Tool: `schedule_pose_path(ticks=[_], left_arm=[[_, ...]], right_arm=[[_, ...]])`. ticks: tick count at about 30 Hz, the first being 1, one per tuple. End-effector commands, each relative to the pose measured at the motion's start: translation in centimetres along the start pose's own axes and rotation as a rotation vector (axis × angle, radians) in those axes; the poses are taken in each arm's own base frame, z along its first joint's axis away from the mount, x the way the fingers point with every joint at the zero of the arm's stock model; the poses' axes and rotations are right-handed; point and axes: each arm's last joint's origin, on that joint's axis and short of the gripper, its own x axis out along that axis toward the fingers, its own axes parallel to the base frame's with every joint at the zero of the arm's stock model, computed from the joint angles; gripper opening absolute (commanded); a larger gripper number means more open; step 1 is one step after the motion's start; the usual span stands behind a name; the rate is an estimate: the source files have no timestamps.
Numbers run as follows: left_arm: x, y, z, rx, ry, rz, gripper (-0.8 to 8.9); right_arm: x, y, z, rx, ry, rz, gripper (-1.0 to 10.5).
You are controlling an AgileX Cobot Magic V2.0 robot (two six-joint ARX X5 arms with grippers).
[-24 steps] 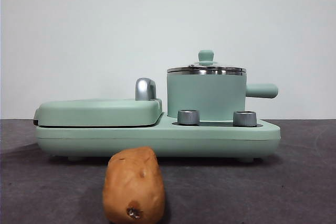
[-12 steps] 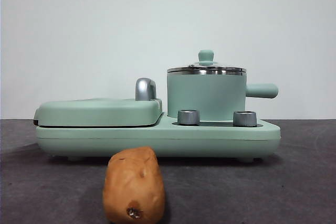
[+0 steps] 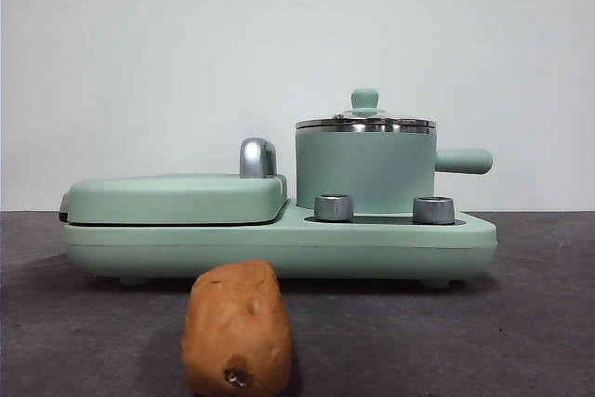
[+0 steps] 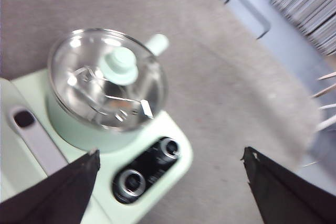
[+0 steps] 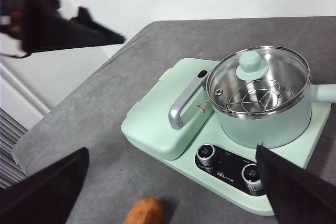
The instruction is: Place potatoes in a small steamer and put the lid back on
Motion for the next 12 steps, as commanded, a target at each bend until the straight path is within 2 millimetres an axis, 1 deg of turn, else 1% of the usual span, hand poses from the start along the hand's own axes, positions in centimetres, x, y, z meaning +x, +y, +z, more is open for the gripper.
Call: schedule_pose_path(ticks=[1,6,12], left_arm=[[2.3,-0.9,1.6,0.105,0.018,0.052,4.36],[6.7,-2.3,3.3,0.197,0.040,0.126,4.36],[11.5,-3.2,4.3,0.264,0.039,0.192,4.36]], right_arm=[[-0.1,0.3,0.4,-0.022,-0.013,0.005,5.1],[-0.1,0.3,0.4,-0.022,-0.013,0.004,5.1],[-0.1,0.3,0.4,-0.023,-0.013,0.004,5.1]])
